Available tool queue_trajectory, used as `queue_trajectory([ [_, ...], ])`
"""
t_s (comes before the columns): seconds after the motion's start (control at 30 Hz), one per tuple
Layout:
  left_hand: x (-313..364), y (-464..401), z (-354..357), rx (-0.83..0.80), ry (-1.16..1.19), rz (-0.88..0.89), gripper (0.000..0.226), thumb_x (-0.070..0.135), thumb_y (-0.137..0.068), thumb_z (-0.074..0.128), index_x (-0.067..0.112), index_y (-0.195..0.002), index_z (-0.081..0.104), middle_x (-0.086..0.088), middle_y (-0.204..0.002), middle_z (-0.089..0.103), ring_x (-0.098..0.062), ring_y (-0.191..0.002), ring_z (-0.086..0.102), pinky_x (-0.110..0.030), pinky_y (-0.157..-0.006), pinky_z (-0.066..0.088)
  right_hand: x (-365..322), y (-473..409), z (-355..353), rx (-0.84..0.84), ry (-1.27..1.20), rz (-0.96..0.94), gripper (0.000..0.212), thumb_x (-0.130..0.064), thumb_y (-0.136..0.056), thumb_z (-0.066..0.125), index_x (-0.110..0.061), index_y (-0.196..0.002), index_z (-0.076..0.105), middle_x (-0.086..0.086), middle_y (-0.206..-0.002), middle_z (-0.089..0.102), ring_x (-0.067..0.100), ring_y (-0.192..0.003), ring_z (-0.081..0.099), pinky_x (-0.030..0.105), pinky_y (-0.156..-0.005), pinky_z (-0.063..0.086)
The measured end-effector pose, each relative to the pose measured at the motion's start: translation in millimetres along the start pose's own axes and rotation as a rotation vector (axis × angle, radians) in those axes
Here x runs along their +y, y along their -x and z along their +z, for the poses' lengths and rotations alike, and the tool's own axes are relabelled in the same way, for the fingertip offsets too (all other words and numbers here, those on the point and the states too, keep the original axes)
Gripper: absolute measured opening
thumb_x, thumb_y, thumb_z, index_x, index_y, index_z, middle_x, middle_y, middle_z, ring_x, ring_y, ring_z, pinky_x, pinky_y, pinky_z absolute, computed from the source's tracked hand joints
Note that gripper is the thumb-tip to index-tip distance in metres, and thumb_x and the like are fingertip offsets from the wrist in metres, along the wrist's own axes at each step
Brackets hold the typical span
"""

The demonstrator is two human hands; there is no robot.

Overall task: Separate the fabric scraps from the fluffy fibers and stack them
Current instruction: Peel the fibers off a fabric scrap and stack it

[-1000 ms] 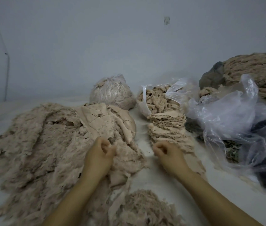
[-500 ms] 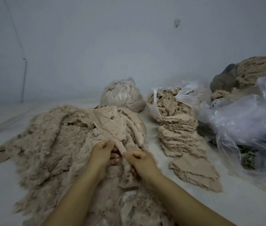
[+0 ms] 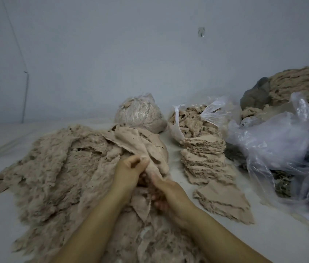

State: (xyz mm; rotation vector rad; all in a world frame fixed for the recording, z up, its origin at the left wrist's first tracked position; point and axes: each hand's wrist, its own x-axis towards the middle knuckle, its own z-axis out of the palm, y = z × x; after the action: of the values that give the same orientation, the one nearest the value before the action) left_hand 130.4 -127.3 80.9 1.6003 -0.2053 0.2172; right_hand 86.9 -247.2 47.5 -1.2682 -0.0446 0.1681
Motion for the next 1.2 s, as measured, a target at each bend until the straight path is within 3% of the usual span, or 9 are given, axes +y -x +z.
queue_trajectory([
  [0.17, -2.9, 18.5, -7.3, -0.095, 0.000, 0.039, 0.023, 0.005, -0.087, 0.063, 0.005, -0.064, 0.068, -0.006, -0.064, 0.065, -0.012, -0.060, 0.061, -0.022, -0.057, 0.049, 10.6, 7.5, -5.1, -0.071, -0.048, -0.124, 0.026, -0.034, -0.075, 0.066, -0.011, -0.067, 0.057, 0.004, -0.054, 0.050, 0.010, -0.046, 0.043, 0.019, -0.047, 0.035],
  [0.4, -7.9, -51.1, -24.3, 0.271, 0.513, -0.313, 0.012, 0.008, -0.096, 0.052, 0.001, -0.093, 0.061, -0.012, -0.082, 0.061, -0.020, -0.066, 0.061, -0.027, -0.054, 0.054, 16.3, 28.7, -36.9, -0.257, 0.168, -0.144, 0.023, -0.033, -0.076, 0.072, -0.018, -0.060, 0.067, 0.000, -0.047, 0.055, 0.008, -0.042, 0.045, 0.019, -0.049, 0.037],
  [0.47, -5.2, -65.4, -26.2, 0.274, 0.463, -0.334, 0.012, 0.011, -0.096, 0.054, 0.004, -0.095, 0.063, -0.008, -0.077, 0.060, -0.014, -0.053, 0.056, -0.022, -0.046, 0.046, 19.5, 32.6, -42.8, -0.277, 0.223, -0.095, 0.025, -0.039, -0.075, 0.077, -0.018, -0.062, 0.071, 0.001, -0.049, 0.056, 0.010, -0.044, 0.047, 0.021, -0.051, 0.038],
  [0.57, 22.6, -70.8, -22.7, 0.210, 0.293, -0.155, 0.020, 0.014, -0.098, 0.050, 0.011, -0.081, 0.060, -0.002, -0.063, 0.057, -0.008, -0.041, 0.050, -0.020, -0.041, 0.040, 20.5, 31.9, -49.1, -0.140, 0.189, -0.034, 0.030, -0.039, -0.067, 0.078, -0.012, -0.061, 0.066, 0.007, -0.050, 0.053, 0.013, -0.044, 0.045, 0.023, -0.050, 0.037],
  [0.77, 65.0, -14.4, -49.6, 0.191, 0.225, 0.135, 0.025, 0.014, -0.098, 0.049, 0.015, -0.078, 0.064, 0.004, -0.067, 0.071, -0.011, -0.057, 0.065, -0.022, -0.051, 0.053, 7.5, 41.2, -59.8, -0.152, 0.238, -0.192, 0.034, -0.044, -0.068, 0.076, -0.014, -0.058, 0.062, 0.000, -0.047, 0.050, 0.006, -0.042, 0.043, 0.015, -0.046, 0.033],
  [0.97, -13.5, 50.7, -74.7, 0.393, 0.139, -0.110, 0.021, 0.016, -0.099, 0.046, 0.020, -0.090, 0.065, -0.001, -0.085, 0.068, -0.015, -0.068, 0.060, -0.023, -0.048, 0.053, 4.5, 62.6, -73.9, -0.328, 0.662, -0.033, 0.047, -0.043, -0.080, 0.071, -0.006, -0.059, 0.050, 0.012, -0.054, 0.040, 0.016, -0.049, 0.036, 0.025, -0.051, 0.028],
  [1.1, -36.0, 56.3, -92.1, 0.443, 0.054, -0.174, 0.019, 0.019, -0.100, 0.046, 0.017, -0.096, 0.065, -0.013, -0.103, 0.067, -0.023, -0.082, 0.060, -0.042, -0.076, 0.052, 8.9, 71.8, -66.0, -0.413, 0.818, 0.008, 0.042, -0.037, -0.086, 0.069, -0.023, -0.050, 0.050, -0.005, -0.046, 0.041, 0.009, -0.044, 0.037, 0.022, -0.052, 0.031],
  [1.13, -36.5, 54.0, -96.9, 0.471, 0.029, -0.171, 0.018, 0.019, -0.100, 0.046, 0.016, -0.094, 0.063, -0.013, -0.098, 0.067, -0.019, -0.076, 0.061, -0.039, -0.074, 0.053, 9.4, 74.4, -62.5, -0.438, 0.854, 0.017, 0.042, -0.036, -0.086, 0.069, -0.026, -0.050, 0.051, -0.010, -0.045, 0.041, 0.004, -0.043, 0.038, 0.019, -0.052, 0.032],
  [1.2, -35.3, 47.1, -104.9, 0.531, -0.024, -0.170, 0.023, 0.019, -0.099, 0.048, 0.015, -0.078, 0.054, -0.011, -0.074, 0.059, -0.010, -0.049, 0.056, -0.021, -0.047, 0.048, 7.7, 79.5, -55.4, -0.423, 0.927, -0.016, 0.035, -0.038, -0.085, 0.069, -0.024, -0.055, 0.059, -0.009, -0.051, 0.050, 0.002, -0.049, 0.044, 0.020, -0.054, 0.036],
])
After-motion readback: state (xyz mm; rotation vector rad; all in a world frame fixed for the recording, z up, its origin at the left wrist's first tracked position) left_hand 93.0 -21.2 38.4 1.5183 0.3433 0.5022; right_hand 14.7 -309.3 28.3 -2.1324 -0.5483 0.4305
